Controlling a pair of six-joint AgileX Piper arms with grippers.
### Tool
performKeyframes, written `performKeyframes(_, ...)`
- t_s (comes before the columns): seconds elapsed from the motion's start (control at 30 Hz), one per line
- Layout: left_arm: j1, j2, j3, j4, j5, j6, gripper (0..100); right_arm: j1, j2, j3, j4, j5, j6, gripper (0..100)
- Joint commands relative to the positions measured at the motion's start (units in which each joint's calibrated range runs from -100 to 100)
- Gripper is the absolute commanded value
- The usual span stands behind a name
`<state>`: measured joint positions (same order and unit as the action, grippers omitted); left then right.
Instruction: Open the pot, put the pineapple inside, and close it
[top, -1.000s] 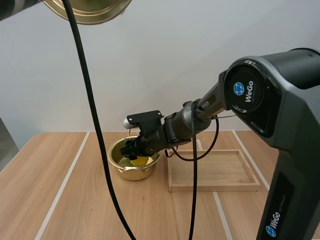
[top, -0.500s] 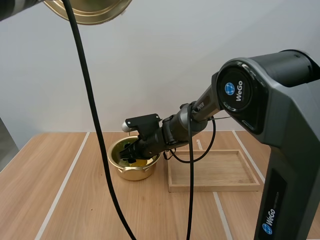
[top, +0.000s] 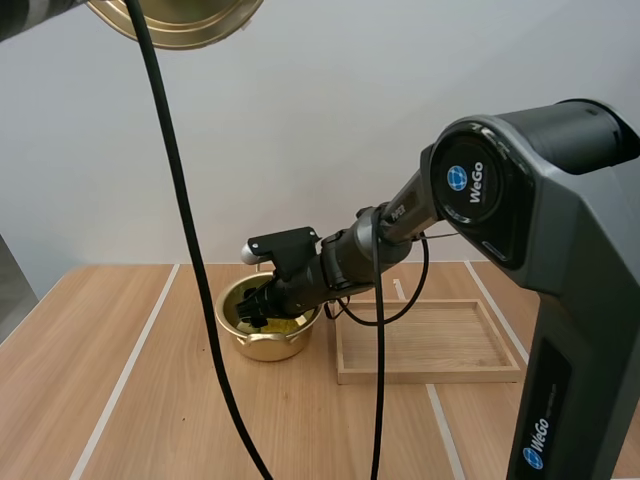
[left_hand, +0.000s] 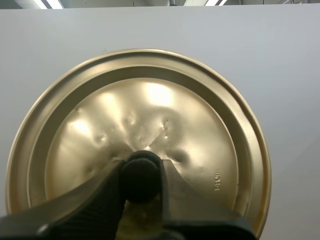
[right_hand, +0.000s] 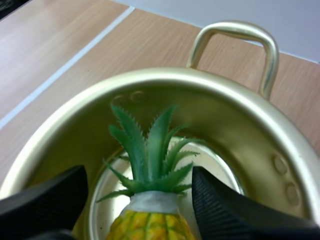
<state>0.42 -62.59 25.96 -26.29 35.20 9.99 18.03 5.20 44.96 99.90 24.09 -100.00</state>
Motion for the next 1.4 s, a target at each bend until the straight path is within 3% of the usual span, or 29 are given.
performKeyframes(0.0, 0.07, -0.4, -0.2, -0.6, -1.3, -0.5, 0, -0.2, 0.3, 0.2, 0.1, -7.5, 0.0, 100)
performKeyframes(0.73, 0.07, -0.4, -0.2, -0.6, -1.3, -0.5, 0, -0.2, -18.7, 0.2, 0.1, -7.8, 0.0, 99)
performKeyframes(0.83, 0.07, -0.4, -0.2, -0.6, -1.3, -0.5, 0, -0.2, -22.0, 0.2, 0.1, -13.3, 0.0, 65)
performKeyframes(0.9, 0.07, -0.4, -0.2, -0.6, -1.3, -0.5, 0, -0.2, -24.1, 0.2, 0.1, -17.4, 0.0, 51)
performKeyframes(1.0, 0.07, -0.4, -0.2, -0.6, -1.3, -0.5, 0, -0.2, -27.2, 0.2, 0.1, -23.0, 0.0, 49)
performKeyframes(1.17, 0.07, -0.4, -0.2, -0.6, -1.3, -0.5, 0, -0.2, -32.9, 0.2, 0.1, -27.5, 0.0, 68)
performKeyframes(1.23, 0.07, -0.4, -0.2, -0.6, -1.3, -0.5, 0, -0.2, -35.2, 0.2, 0.1, -30.8, 0.0, 68)
performKeyframes(1.3, 0.07, -0.4, -0.2, -0.6, -1.3, -0.5, 0, -0.3, -37.2, 0.2, 0.1, -37.4, 0.0, 60)
performKeyframes(1.33, 0.07, -0.4, -0.2, -0.6, -1.3, -0.5, 0, -0.3, -37.9, 0.2, -0.2, -41.8, 0.0, 50)
performKeyframes(1.37, 0.07, -0.4, -0.2, -0.6, -1.3, -0.5, 0, -0.3, -38.8, 0.2, -0.7, -46.5, 0.0, 31)
